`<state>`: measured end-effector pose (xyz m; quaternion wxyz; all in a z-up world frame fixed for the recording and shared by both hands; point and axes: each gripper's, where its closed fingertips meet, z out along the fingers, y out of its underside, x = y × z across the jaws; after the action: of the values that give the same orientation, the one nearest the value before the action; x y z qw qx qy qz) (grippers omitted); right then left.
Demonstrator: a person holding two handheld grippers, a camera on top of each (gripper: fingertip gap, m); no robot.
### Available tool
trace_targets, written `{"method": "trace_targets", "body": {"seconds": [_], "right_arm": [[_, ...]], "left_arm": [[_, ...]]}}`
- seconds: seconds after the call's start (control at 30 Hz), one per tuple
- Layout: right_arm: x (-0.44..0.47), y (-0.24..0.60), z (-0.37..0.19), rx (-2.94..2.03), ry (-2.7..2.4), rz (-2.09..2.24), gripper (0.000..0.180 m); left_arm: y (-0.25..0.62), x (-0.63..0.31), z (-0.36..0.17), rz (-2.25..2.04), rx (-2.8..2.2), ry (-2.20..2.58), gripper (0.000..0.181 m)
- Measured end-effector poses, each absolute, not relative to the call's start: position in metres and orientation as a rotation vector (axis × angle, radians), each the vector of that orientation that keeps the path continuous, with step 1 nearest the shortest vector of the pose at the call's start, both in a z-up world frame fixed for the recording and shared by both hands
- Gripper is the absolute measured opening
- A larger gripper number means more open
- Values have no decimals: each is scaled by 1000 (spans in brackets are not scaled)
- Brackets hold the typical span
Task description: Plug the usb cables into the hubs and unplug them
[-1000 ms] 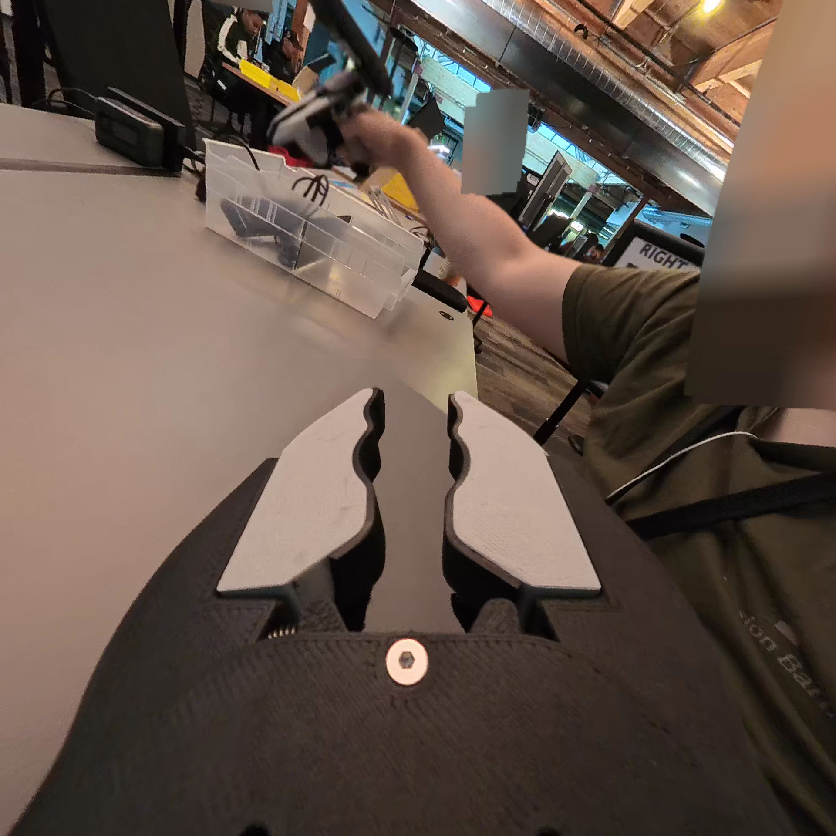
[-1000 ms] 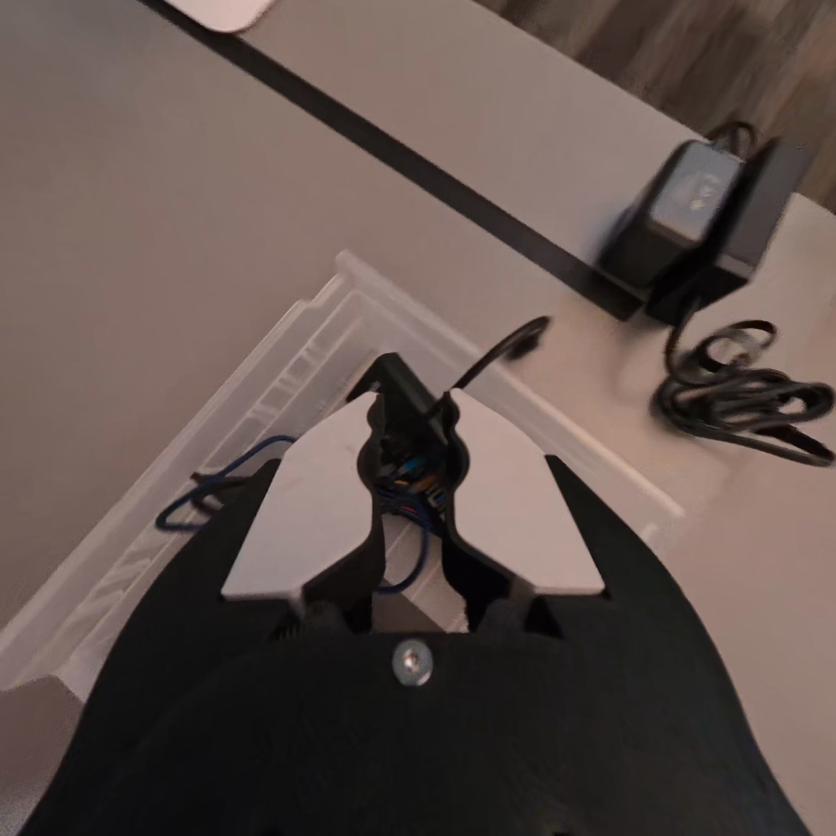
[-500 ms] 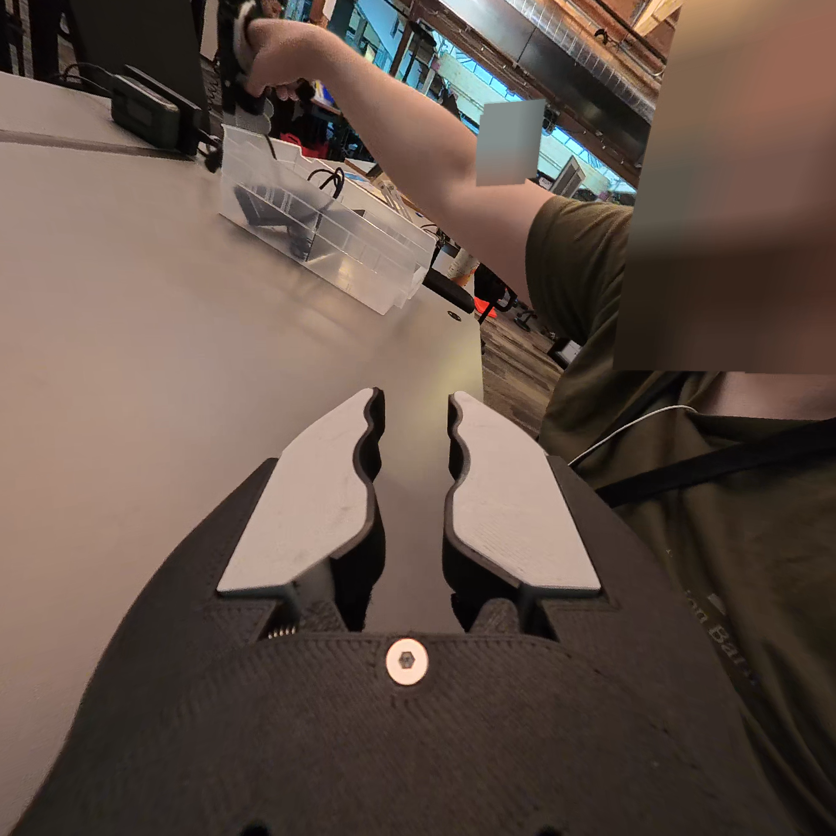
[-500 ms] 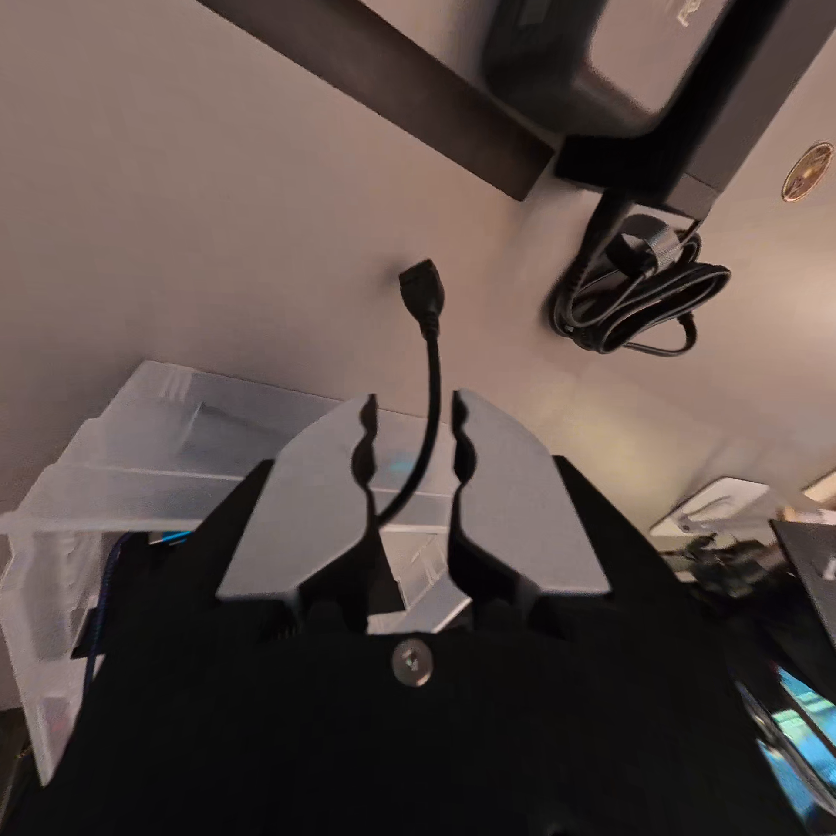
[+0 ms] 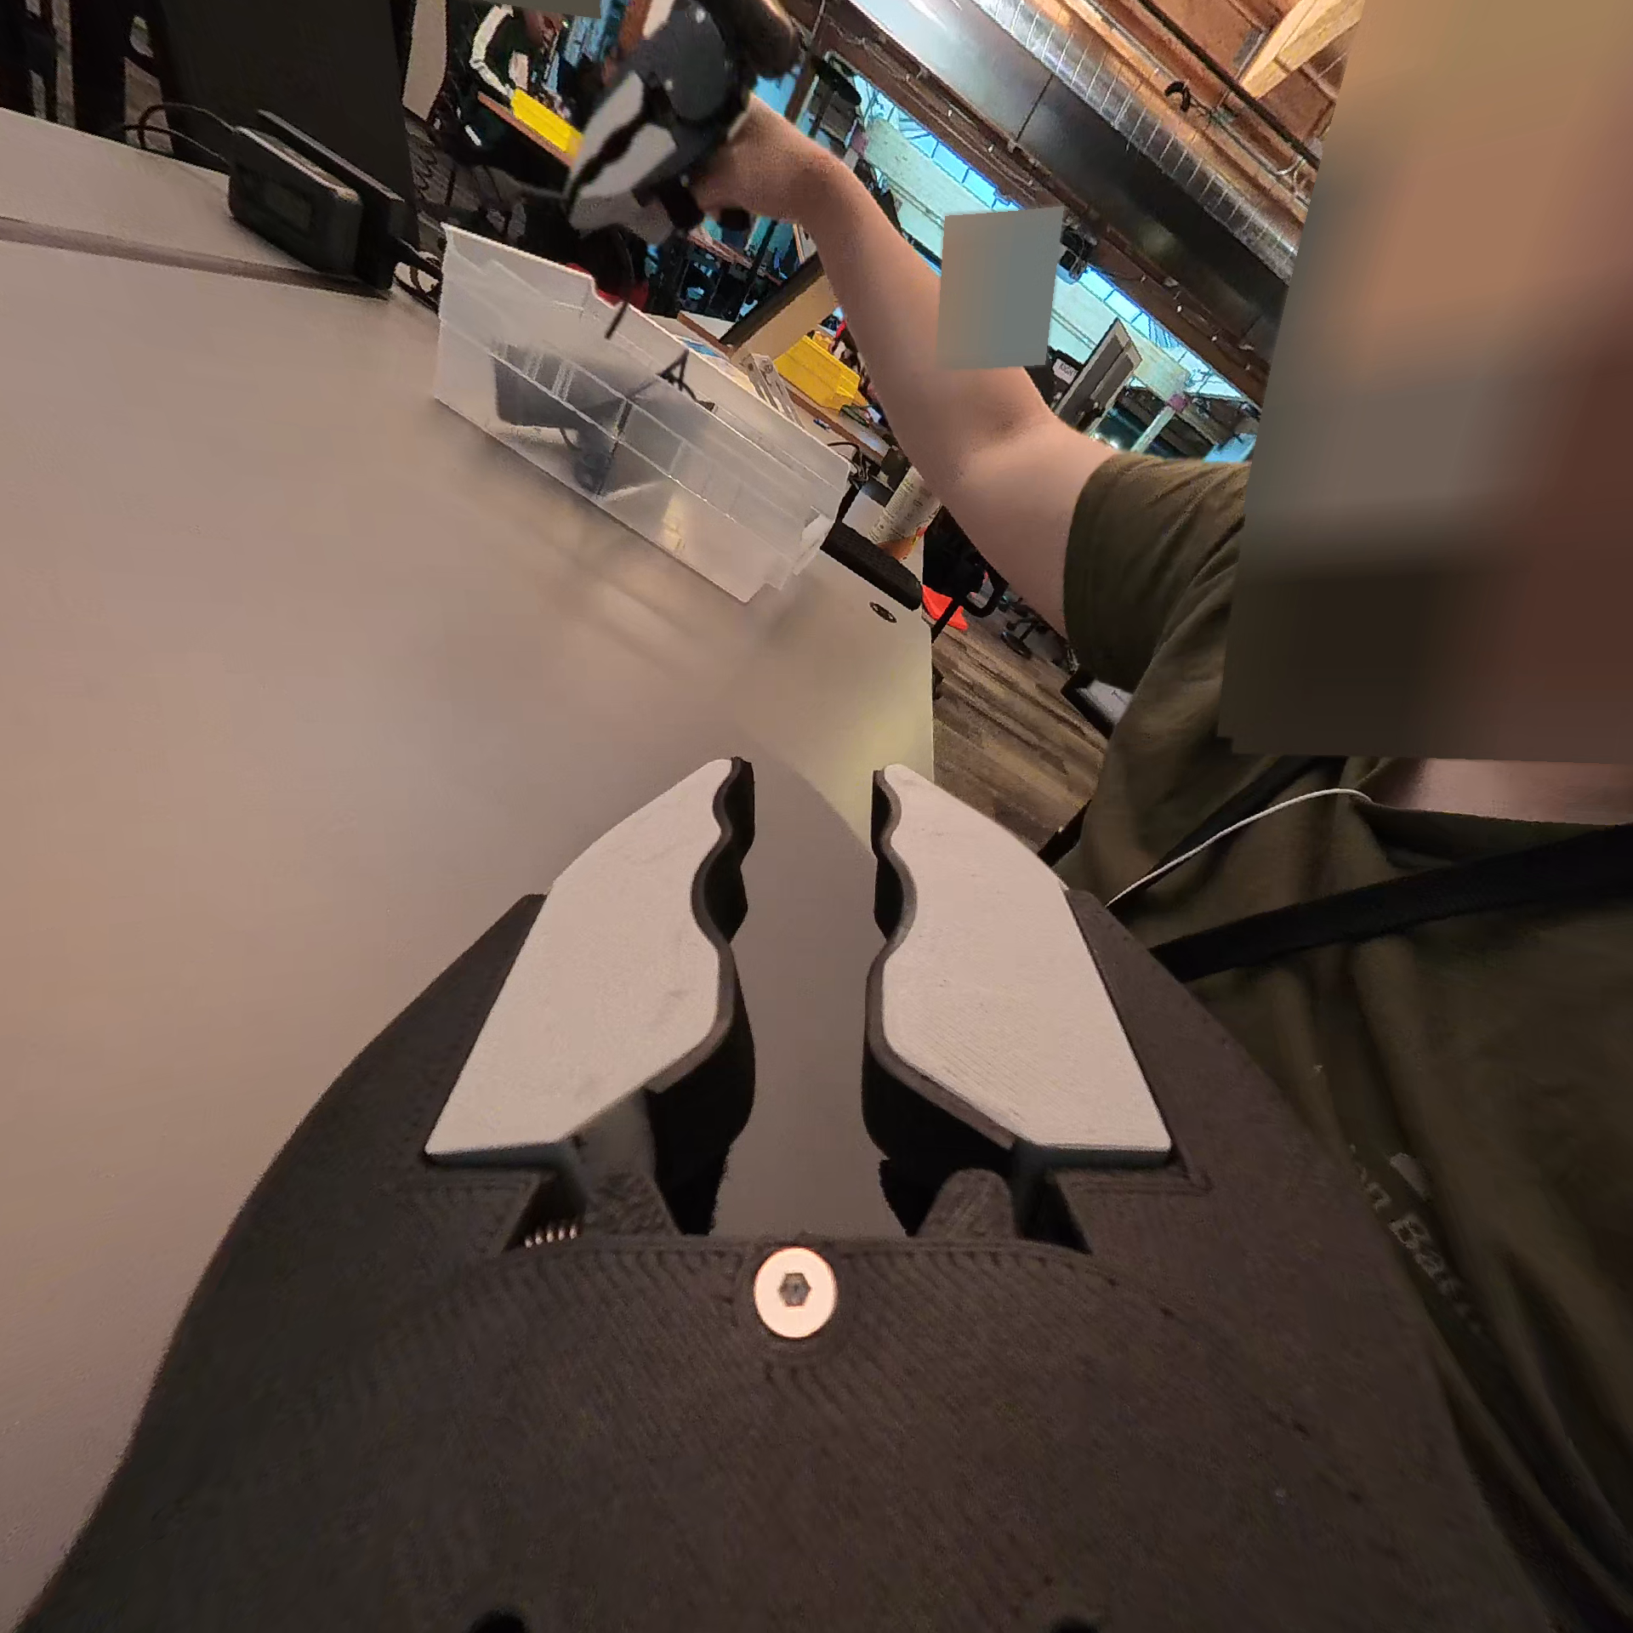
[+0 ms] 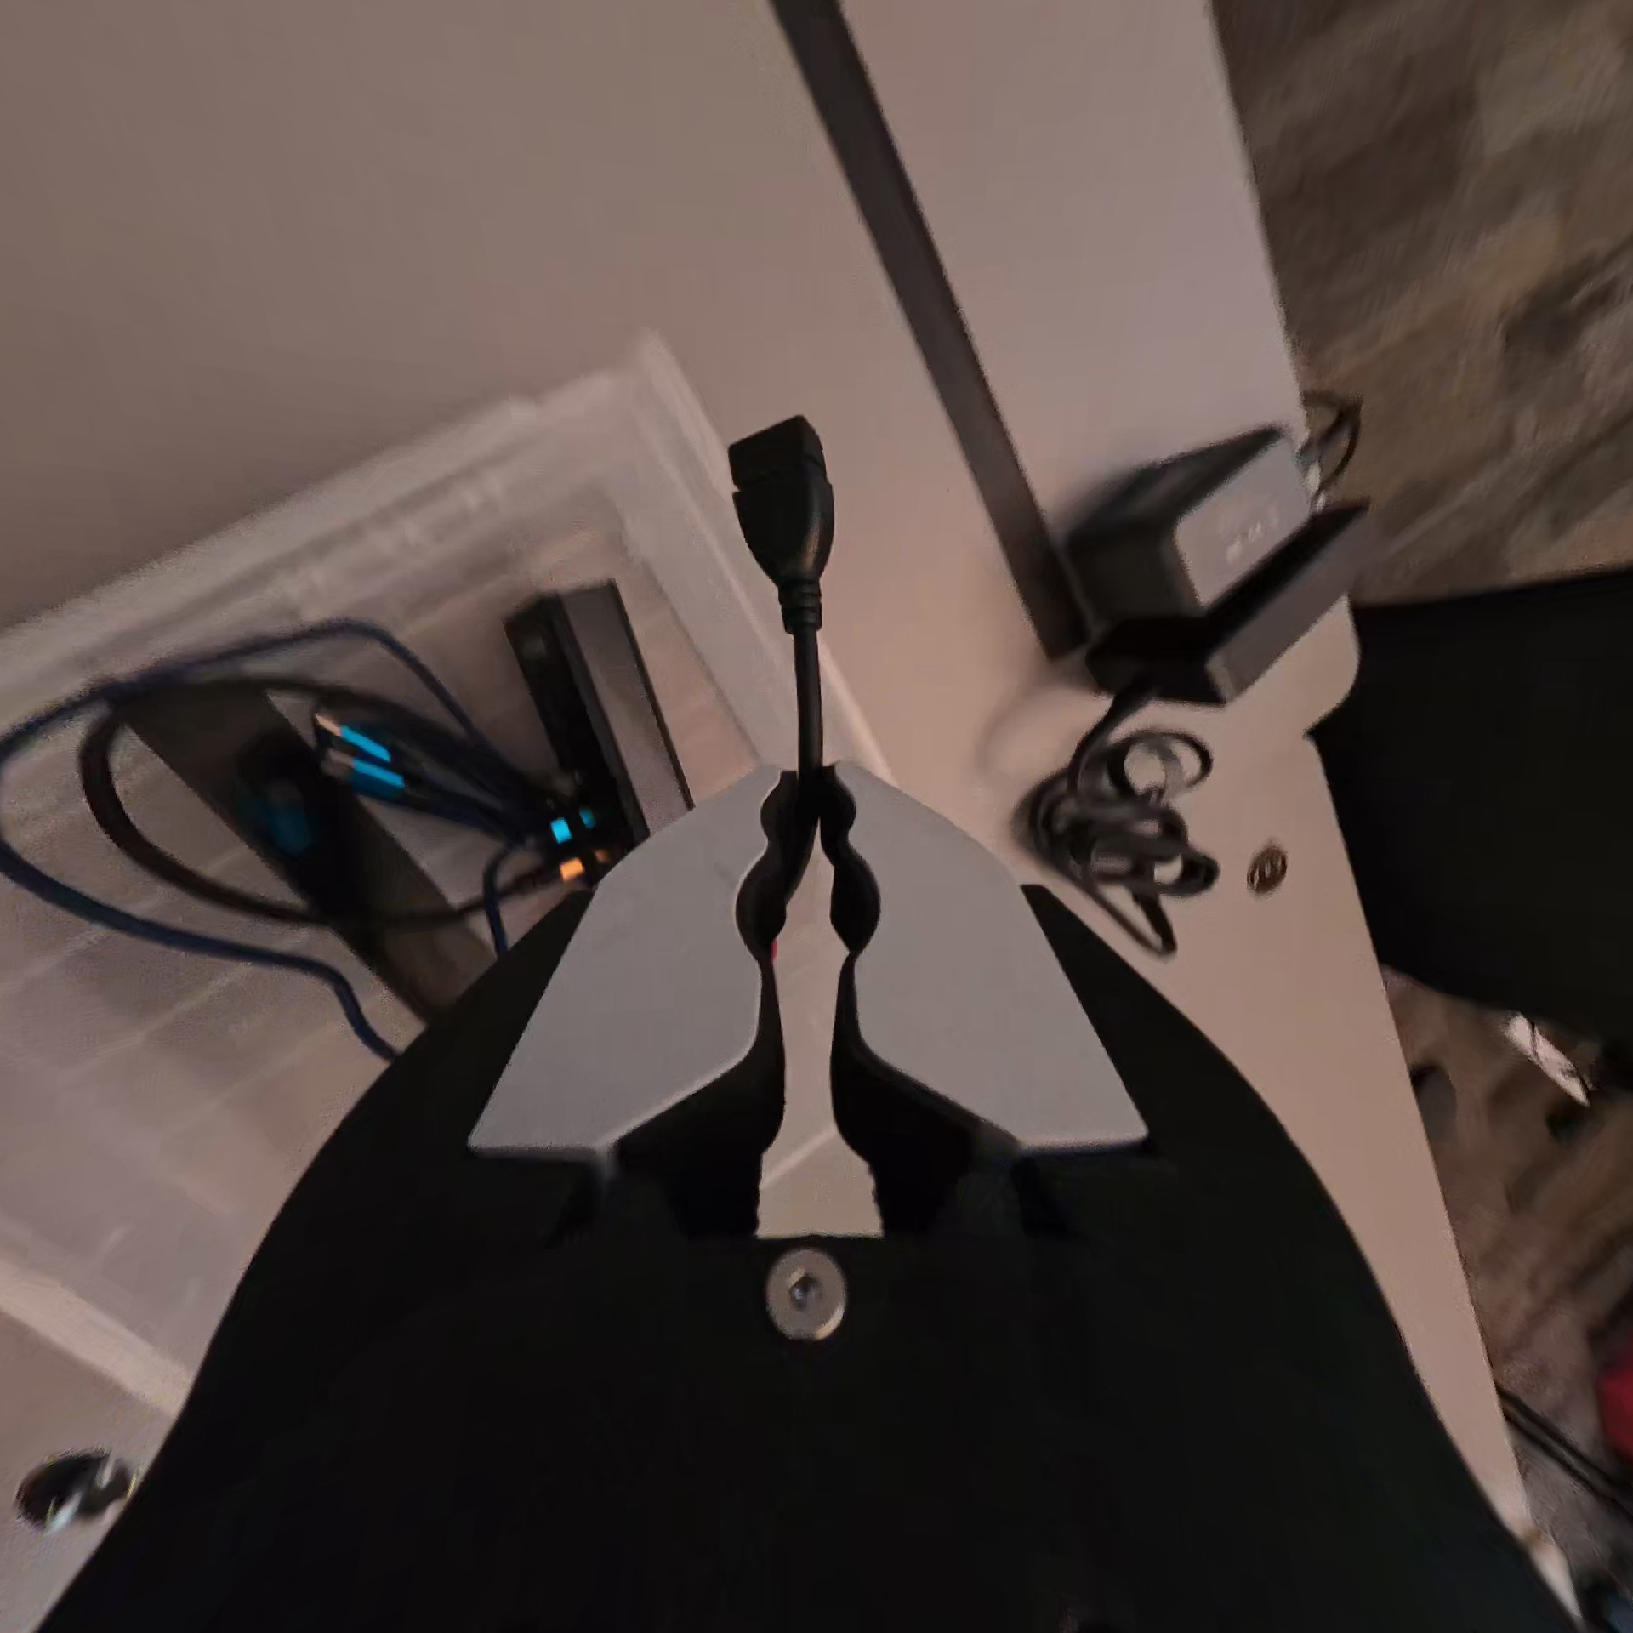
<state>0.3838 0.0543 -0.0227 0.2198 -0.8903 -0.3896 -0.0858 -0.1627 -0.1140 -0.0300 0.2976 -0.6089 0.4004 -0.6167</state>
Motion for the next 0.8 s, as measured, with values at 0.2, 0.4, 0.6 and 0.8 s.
{"method": "trace_targets", "body": {"seconds": [0.2,0.4,0.6,0.8], "right_arm": [[373,41,-52,-2577,-1411,-400,5],[352,69,-58,-2565,-1240,-412,49],[330,53,10,-2254,-1011,-388,49],[226,1,127,-1531,-614,-53,60]], "left_arm": [[-126,-153,-17,-1619,-1591,1080,23],[-142,-146,-10,-1633,-1562,1114,25],[-126,-175,-1,-1483,-1531,1038,27],[-68,-244,12,-1117,-1500,767,27]]}}
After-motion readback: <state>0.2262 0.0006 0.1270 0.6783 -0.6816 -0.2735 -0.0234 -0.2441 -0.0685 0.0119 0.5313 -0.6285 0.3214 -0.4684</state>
